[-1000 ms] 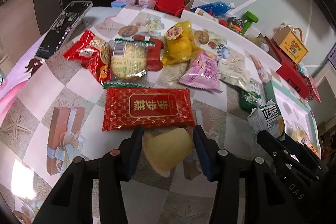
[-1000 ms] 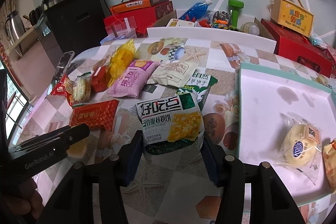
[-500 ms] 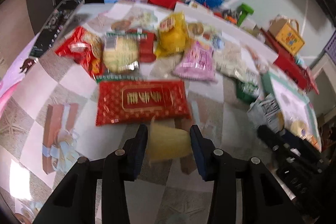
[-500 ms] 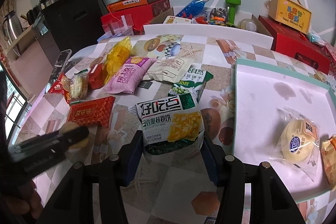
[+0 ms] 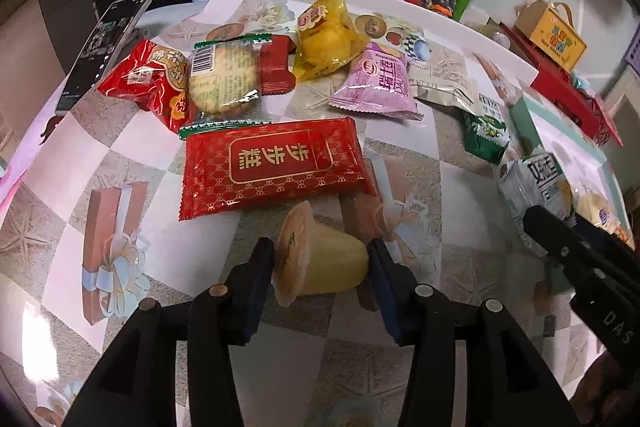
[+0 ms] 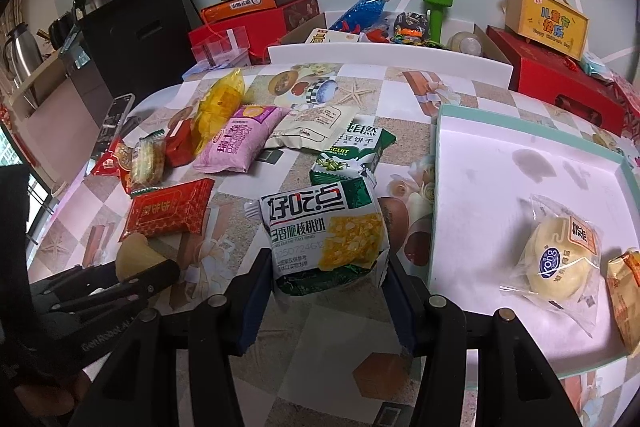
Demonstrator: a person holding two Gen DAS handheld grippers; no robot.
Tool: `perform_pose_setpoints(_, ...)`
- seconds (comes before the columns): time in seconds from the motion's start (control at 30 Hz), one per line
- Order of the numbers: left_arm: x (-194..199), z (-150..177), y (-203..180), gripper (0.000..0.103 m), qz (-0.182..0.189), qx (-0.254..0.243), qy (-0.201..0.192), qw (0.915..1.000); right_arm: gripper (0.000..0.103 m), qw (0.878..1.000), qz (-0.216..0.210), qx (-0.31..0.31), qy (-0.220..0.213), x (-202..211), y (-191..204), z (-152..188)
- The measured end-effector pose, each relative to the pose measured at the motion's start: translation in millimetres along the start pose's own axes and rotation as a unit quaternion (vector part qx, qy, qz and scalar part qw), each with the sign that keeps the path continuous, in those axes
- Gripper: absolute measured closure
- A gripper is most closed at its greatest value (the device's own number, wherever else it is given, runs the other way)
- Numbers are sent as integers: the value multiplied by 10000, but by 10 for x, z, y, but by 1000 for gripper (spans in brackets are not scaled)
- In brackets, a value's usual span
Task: Organize snacks
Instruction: 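Place the pudding cup in the tray with the left tool while the right tool places the biscuit pack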
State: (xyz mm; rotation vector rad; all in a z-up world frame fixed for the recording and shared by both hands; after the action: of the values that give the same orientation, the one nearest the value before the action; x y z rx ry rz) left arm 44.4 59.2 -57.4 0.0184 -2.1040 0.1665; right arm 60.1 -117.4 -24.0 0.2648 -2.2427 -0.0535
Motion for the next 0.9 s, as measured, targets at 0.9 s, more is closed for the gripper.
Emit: perform_pose_setpoints(0.9, 355, -181, -331, 63, 485, -465, -601, 9959, 46, 9982, -113, -233, -542, 322, -133, -148)
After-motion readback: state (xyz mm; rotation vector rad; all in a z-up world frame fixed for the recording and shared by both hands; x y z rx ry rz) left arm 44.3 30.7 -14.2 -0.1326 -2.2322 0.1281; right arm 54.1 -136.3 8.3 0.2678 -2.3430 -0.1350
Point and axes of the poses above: each gripper's, at about its wrist camera, not at the fingertips, and x roughly against the way its jaws point, y to its left, z to its underside, the point moved 3 cm from there along -x, roughly the way its jaws point, and after that the axes turned 1 degree about -x, right-handed, at the moved point
